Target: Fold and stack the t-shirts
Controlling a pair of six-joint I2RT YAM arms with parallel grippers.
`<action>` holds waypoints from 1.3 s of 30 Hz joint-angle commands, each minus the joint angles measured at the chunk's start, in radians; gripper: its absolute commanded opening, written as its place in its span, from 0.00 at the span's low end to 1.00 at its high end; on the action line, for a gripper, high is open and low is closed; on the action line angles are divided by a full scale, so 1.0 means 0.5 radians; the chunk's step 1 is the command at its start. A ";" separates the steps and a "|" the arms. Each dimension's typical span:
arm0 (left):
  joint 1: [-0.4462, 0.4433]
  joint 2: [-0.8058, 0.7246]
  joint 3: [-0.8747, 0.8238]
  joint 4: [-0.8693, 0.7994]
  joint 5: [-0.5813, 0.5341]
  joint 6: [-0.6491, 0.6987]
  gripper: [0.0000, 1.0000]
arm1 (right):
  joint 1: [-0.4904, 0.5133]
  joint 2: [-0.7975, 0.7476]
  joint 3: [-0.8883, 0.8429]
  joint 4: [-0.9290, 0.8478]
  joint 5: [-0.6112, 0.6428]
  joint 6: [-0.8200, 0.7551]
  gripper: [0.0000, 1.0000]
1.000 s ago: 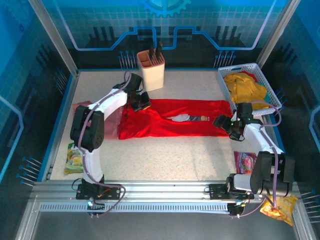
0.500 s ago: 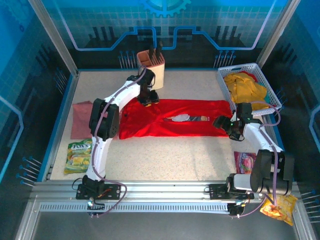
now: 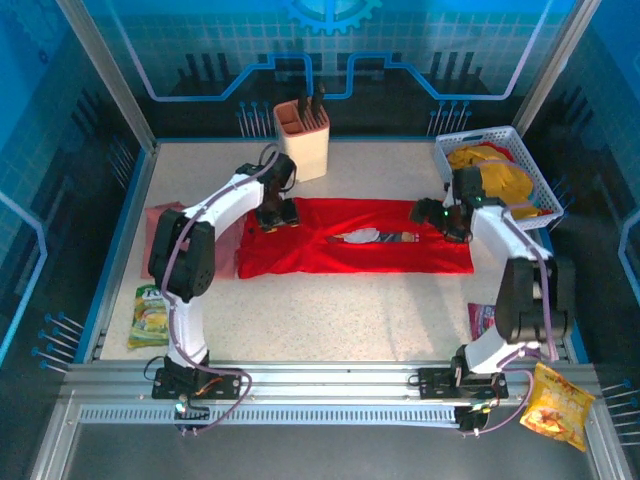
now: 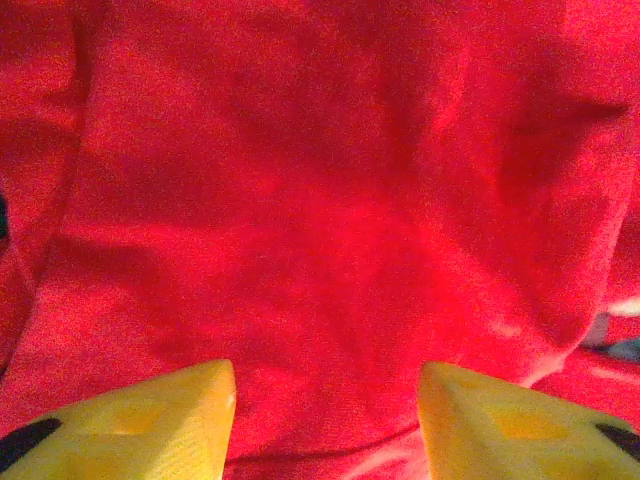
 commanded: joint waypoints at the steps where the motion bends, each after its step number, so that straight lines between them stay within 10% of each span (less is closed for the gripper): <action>1: 0.058 -0.112 -0.242 0.150 0.149 0.011 0.59 | 0.053 0.296 0.255 -0.088 0.095 -0.079 0.93; 25: 0.119 0.074 -0.345 0.294 0.299 0.005 0.74 | 0.153 1.074 0.944 -0.663 0.261 -0.070 1.00; 39: 0.119 0.163 -0.211 0.168 0.353 0.043 0.74 | 0.271 0.825 0.601 -0.751 0.185 0.082 1.00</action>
